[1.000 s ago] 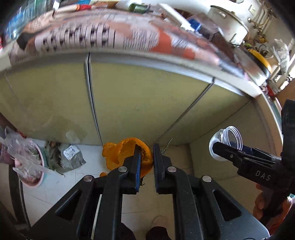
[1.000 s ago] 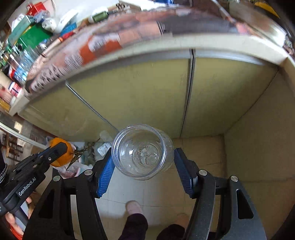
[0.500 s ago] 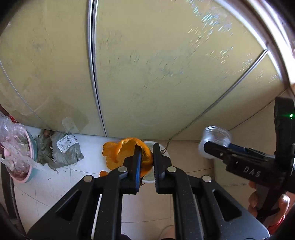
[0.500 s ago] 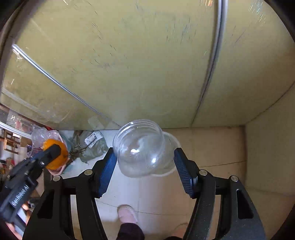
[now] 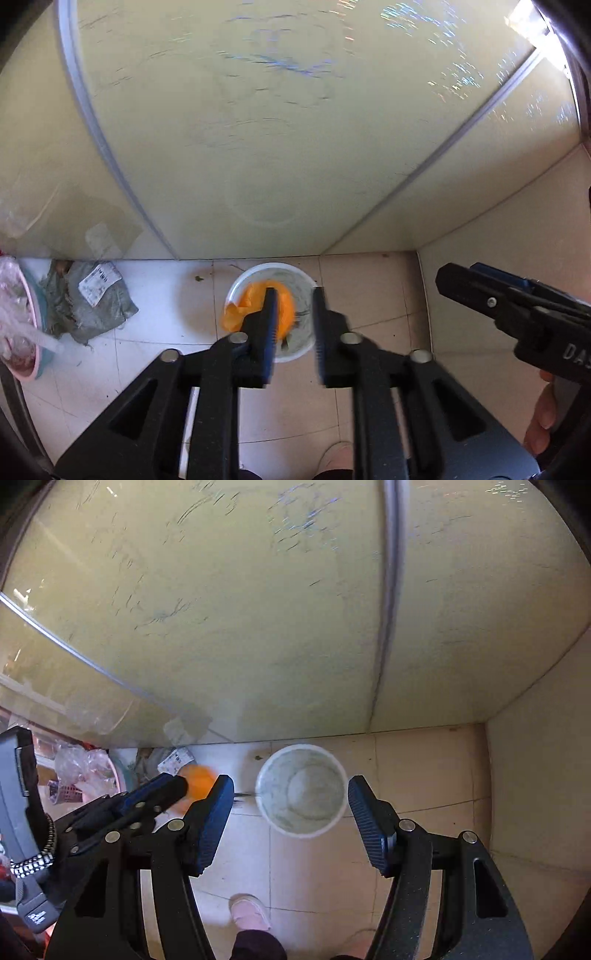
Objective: Collect trash
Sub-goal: 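Open the left tool over the bin while the right tool drops the clear cup, then raise both tools back toward the counter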
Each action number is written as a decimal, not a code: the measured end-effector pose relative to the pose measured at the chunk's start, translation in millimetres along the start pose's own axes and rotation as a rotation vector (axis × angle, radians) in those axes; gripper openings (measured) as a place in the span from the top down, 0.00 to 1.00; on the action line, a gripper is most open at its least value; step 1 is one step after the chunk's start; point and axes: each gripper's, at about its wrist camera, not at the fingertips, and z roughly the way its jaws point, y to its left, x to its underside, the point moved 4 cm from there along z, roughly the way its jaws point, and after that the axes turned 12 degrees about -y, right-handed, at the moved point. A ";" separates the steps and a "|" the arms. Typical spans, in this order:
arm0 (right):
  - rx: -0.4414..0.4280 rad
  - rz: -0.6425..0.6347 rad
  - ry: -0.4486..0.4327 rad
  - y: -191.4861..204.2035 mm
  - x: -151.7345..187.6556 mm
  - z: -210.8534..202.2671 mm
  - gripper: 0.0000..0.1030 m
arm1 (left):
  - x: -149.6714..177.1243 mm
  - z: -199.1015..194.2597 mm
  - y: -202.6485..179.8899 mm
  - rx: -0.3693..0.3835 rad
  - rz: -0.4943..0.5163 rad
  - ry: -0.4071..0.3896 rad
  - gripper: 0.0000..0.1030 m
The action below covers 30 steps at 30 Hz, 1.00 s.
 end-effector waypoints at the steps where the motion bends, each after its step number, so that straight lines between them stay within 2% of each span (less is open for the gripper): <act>1: 0.004 0.002 -0.002 -2.0 -2.0 -0.1 0.41 | -1.0 -1.3 -3.4 -0.004 0.009 -0.002 0.64; 2: 0.010 0.005 -0.007 -3.6 -4.2 -5.2 0.41 | -1.9 -3.2 -6.4 -0.007 0.015 -0.006 0.58; 3: 0.013 0.009 -0.012 -5.7 -6.0 -7.3 0.41 | -3.4 -6.4 -8.6 -0.010 0.021 -0.007 0.56; 8: 0.010 0.020 -0.030 -4.1 -15.6 -24.0 0.41 | -13.6 -27.8 -16.8 -0.023 0.038 0.005 0.56; 12: 0.009 0.019 -0.047 7.0 -26.8 -44.4 0.41 | -30.7 -67.3 -25.9 -0.036 0.062 -0.021 0.56; 17: 0.007 0.010 -0.082 27.0 -48.3 -95.8 0.41 | -64.8 -133.5 -33.0 -0.036 0.071 -0.070 0.56; 23: 0.006 0.001 -0.142 59.5 -80.7 -179.5 0.41 | -120.5 -238.0 -47.4 -0.026 0.086 -0.171 0.56; 27: 0.009 -0.016 -0.211 84.5 -100.8 -239.7 0.41 | -156.2 -309.2 -56.2 -0.019 0.106 -0.255 0.50; 30: 0.012 -0.024 -0.275 104.6 -114.7 -285.6 0.41 | -176.3 -354.0 -53.8 -0.011 0.121 -0.315 0.49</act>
